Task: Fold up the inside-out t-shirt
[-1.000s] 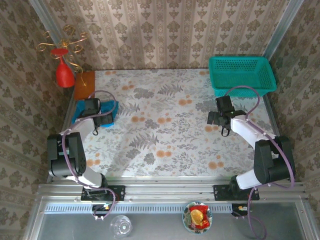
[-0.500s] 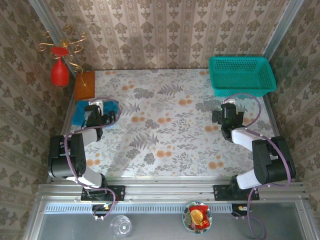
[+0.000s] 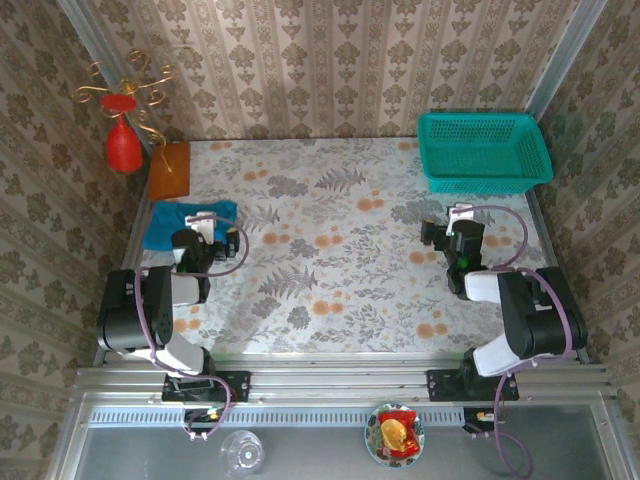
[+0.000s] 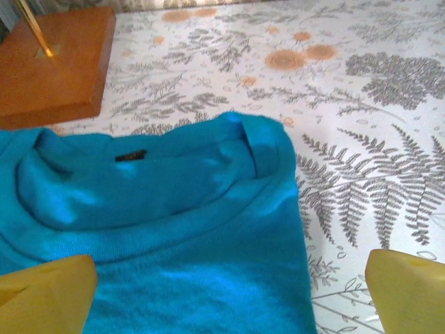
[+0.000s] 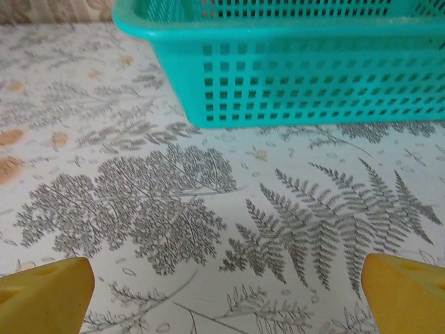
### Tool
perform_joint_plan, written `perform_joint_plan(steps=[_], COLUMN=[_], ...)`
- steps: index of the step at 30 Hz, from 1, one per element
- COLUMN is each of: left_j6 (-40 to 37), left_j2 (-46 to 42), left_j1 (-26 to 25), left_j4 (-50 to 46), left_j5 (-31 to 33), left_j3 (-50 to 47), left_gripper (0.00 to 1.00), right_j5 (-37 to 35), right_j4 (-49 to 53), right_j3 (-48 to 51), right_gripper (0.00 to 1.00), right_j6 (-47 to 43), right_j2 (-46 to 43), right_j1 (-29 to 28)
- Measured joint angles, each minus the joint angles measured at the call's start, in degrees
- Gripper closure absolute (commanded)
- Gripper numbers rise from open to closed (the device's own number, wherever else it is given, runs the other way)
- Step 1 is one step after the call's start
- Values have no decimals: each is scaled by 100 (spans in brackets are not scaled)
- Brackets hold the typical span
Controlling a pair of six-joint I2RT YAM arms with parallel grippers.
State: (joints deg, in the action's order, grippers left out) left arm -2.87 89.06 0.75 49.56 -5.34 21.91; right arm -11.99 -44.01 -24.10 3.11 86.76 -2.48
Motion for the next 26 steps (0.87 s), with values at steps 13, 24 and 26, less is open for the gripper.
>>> perform_joint_plan(steps=[13, 24, 26], left_j6=[-103, -146, -146], left_j2=[0, 0, 0], left_j1=[-258, -304, -304], left_j4=[201, 350, 358], left_j5=[605, 693, 693], left_j3=[-4, -7, -4], left_gripper=[0, 0, 0], right_j5=[216, 225, 225], right_j4=[-330, -343, -345], right_j3=[48, 48, 48], right_gripper=[0, 0, 0], right_j6=[2, 2, 2], right_j2=[44, 48, 48], right_j1=[26, 31, 39])
